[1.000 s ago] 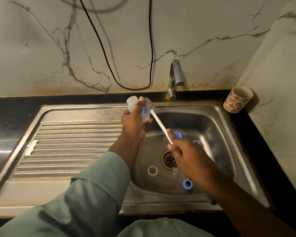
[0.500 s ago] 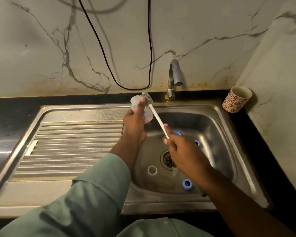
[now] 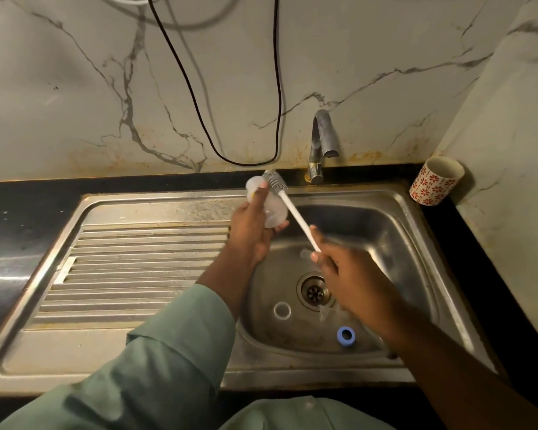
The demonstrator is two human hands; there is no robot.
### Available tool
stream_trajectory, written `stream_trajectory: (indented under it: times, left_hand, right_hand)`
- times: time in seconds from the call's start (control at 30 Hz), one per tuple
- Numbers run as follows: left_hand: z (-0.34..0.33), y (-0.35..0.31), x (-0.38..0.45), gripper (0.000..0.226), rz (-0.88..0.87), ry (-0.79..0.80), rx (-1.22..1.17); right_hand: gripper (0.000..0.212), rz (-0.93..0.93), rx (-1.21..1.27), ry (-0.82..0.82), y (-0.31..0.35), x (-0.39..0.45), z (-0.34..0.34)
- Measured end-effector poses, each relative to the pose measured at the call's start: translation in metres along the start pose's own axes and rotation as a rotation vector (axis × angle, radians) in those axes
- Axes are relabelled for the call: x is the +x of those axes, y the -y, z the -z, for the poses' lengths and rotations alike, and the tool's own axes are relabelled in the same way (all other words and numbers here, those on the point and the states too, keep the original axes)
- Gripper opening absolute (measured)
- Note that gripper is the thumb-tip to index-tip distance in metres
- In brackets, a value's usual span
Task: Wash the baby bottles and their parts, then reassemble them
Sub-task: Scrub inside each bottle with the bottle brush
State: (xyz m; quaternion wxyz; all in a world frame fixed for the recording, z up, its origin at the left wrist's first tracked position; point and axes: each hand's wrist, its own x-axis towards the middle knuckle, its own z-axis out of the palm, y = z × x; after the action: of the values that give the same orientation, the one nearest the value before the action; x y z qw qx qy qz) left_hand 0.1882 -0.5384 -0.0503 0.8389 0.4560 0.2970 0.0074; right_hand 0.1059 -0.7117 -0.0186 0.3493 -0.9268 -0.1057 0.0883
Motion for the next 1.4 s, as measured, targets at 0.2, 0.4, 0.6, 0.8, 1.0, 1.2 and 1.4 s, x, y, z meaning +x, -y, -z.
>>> stream_trajectory:
  times: [0.2, 0.4, 0.6, 0.8, 1.0, 1.2, 1.4]
  left_hand:
    - [0.003, -0.010, 0.005, 0.059, 0.013, -0.071, -0.120]
    - [-0.004, -0.009, 0.002, 0.060, 0.032, -0.032, -0.105]
    - [-0.004, -0.003, 0.003, 0.068, 0.076, 0.004, -0.266]
    - [0.001, -0.005, 0.006, 0.061, 0.094, -0.048, -0.399]
    - [-0.006, -0.006, 0.004, 0.059, 0.093, -0.109, -0.393]
    - [-0.008, -0.007, 0.002, 0.059, 0.074, -0.135, -0.373]
    - [-0.011, -0.003, 0.001, 0.049, 0.043, -0.125, -0.293]
  right_hand:
    - [0.044, 0.079, 0.041, -0.002, -0.002, -0.016, -0.005]
    - [0.045, 0.030, 0.083, -0.049, -0.007, -0.004, 0.001]
    - [0.044, -0.035, 0.182, -0.076, -0.007, -0.007, -0.005]
    - [0.041, -0.034, 0.260, -0.020, -0.005, -0.018, -0.013]
    - [0.045, -0.053, 0.159, -0.014, -0.012, -0.014, -0.020]
    - [0.040, -0.101, 0.233, -0.014, -0.012, -0.001, -0.014]
    - [0.038, -0.148, 0.312, -0.027, -0.017, 0.003, -0.011]
